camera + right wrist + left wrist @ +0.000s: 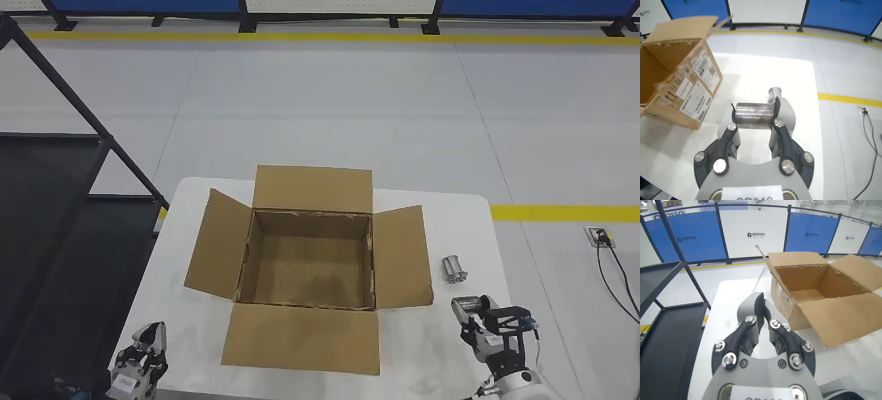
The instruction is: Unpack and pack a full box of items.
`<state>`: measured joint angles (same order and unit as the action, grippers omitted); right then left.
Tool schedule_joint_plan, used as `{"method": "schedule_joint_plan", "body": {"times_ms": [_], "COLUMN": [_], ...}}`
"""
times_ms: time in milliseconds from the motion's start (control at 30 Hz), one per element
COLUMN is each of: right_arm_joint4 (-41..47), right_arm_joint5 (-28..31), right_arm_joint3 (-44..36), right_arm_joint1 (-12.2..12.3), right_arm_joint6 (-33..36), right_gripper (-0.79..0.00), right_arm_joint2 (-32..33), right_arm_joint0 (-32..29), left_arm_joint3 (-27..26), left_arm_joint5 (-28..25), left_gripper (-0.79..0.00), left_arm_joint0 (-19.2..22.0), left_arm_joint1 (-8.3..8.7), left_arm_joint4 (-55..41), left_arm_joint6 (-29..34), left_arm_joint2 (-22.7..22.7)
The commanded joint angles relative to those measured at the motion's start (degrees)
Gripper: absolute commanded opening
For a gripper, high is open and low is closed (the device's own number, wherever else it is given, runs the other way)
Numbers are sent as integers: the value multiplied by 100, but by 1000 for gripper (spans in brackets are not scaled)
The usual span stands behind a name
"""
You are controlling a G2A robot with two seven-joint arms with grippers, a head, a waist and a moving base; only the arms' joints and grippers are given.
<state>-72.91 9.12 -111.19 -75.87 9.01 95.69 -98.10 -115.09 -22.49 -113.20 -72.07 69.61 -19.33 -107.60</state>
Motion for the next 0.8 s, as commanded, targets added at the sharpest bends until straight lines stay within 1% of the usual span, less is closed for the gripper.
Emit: {"method": "schedule_joint_plan", "body": {"times_ms": [0, 233, 300, 433, 600, 767], "right_arm_joint4": [-28, -28, -104, -242, -179, -212], "right_arm_joint5": [-8, -8, -67, -20, 11, -117], "right_arm_joint3": [-17, -17, 102, 590, 1384, 2007], "right_arm_joint1": [-1, -1, 0, 15, 34, 31], "right_arm_joint6": [-130, -130, -61, 228, 535, 559], "right_gripper": [-785, -785, -785, -785, -785, -785], "right_arm_joint2": [-1, -1, -61, -189, -235, -368], "right_arm_joint0": [-23, -23, 54, 445, 1036, 1521], "left_arm_joint3": [-75, -75, -75, -75, -75, -75], "left_arm_joint5": [-32, -32, -32, -32, -32, -32], "left_gripper": [0, 0, 0, 0, 0, 0], "left_arm_joint0": [-14, -14, -14, -14, -14, -14], "left_arm_joint1": [2, 2, 2, 2, 2, 2], "left_arm_joint4": [-16, -16, -16, -16, -16, -16], "left_arm_joint6": [83, 83, 83, 83, 83, 83], "left_arm_joint2": [13, 13, 13, 13, 13, 13]}}
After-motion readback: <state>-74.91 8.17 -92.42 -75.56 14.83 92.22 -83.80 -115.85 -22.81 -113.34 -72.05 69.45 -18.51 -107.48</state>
